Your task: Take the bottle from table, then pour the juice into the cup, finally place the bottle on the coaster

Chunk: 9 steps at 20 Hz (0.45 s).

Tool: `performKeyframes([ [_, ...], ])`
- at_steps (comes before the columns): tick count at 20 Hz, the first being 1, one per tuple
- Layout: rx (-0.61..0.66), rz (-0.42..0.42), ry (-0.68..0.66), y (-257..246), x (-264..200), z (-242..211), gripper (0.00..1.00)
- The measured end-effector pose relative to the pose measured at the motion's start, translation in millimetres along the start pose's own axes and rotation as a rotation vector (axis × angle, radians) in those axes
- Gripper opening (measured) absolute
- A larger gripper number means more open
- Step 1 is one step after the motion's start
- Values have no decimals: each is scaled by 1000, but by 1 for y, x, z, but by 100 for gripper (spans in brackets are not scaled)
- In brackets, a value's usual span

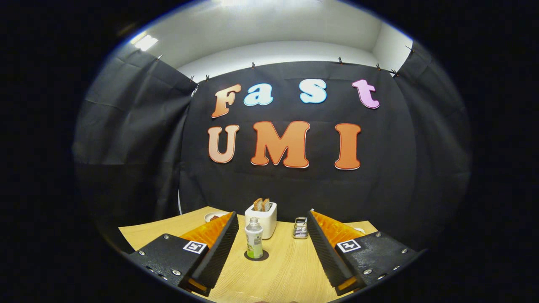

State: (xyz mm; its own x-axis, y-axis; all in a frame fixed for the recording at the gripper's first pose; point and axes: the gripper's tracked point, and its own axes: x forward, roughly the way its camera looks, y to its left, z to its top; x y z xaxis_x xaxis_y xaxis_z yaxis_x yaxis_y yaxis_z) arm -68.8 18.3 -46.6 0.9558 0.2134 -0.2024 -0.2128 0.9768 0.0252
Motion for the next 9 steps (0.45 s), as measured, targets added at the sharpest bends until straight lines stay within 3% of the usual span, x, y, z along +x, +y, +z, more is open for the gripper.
performKeyframes([
  [9, -36, -149, -135, -58, -34, 52, 96],
])
